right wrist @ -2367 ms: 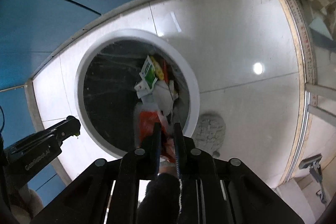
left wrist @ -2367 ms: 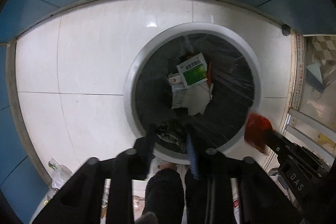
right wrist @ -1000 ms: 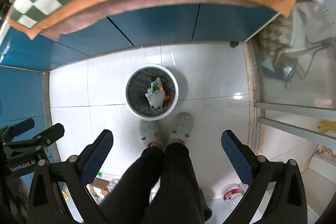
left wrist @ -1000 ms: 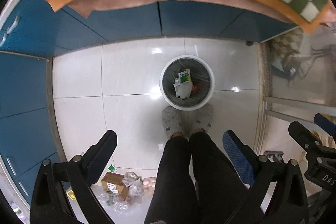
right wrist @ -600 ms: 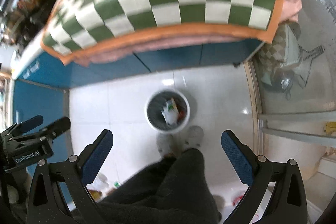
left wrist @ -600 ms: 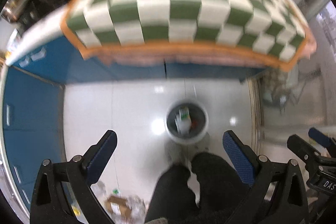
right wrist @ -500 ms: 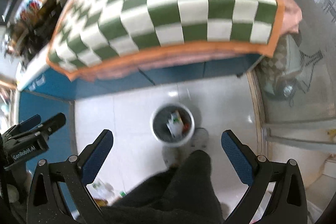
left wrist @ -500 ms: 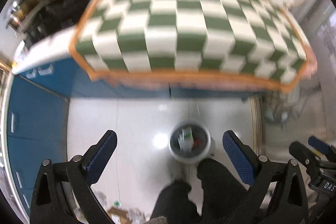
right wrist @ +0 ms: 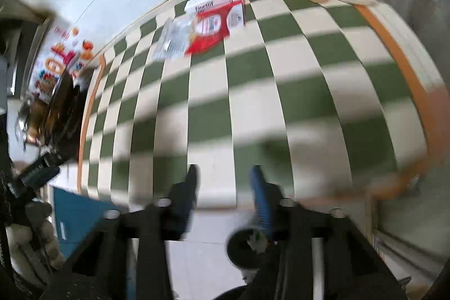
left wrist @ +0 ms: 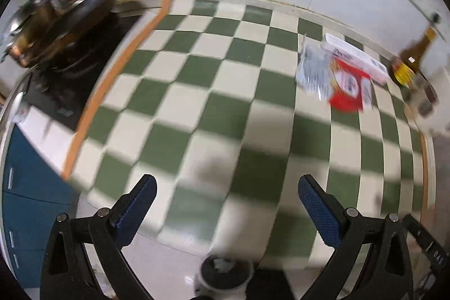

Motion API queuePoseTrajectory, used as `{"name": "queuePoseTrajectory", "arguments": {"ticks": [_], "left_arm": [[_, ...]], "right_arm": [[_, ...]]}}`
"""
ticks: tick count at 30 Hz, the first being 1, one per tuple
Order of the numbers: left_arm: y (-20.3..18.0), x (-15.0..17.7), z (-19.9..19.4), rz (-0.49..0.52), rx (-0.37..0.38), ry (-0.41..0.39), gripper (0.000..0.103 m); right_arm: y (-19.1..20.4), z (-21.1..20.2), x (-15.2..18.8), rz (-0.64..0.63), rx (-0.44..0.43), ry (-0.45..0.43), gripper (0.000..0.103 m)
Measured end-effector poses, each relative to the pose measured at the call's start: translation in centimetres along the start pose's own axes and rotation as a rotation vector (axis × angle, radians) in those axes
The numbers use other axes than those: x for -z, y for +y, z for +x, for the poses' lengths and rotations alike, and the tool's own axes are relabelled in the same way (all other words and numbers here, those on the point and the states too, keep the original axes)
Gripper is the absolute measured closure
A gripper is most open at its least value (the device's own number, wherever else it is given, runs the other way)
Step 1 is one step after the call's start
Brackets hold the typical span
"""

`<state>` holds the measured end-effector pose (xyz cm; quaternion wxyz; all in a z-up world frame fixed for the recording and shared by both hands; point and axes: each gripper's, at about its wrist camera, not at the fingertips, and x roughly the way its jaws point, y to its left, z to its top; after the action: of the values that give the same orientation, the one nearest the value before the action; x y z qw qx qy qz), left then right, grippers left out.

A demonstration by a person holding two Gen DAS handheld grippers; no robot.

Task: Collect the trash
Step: 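Grasp the red sugar bag with the left tool while the right grasps the white Doctor box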

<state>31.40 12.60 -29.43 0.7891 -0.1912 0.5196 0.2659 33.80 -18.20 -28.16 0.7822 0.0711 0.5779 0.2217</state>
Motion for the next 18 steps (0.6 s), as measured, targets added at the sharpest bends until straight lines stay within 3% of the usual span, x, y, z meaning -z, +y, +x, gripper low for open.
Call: {"name": "queuePoseTrajectory", "arguments": {"ticks": [2,8,12,14,16,18], "left_arm": [[-2.0,-3.2,2.9,-0.005,0.012,0.024,0.000],[-7.4,-11.7,12.0,0.010,0.061,0.091,0.001],[-10.6,-14.5,16.3,0.088,0.125,0.144,0.001],[-11.9,-14.9,17.5,0.123,0.166,0.174,0.002],[-12.9,-15.0,17.2,0.157,0.172,0.142,0.011],[-14.2,-14.8,16.3,0.196,0.174,0.114,0.055]], "right_arm": [[-0.4,2.7,-5.9,-0.023,0.006,-0.006,0.076],[-0.9,12.6,-20.6,-0.075,0.006,0.036,0.080],[-1.3,18.9,-26.0,-0.109,0.042,0.089,0.090],[-1.6,20.3,-27.2,-0.104,0.007,0.084,0.101],[-1.6,20.9,-27.8,-0.104,-0.033,0.096,0.102],[-1.6,21.3,-28.3,-0.107,-0.066,0.115,0.103]]}}
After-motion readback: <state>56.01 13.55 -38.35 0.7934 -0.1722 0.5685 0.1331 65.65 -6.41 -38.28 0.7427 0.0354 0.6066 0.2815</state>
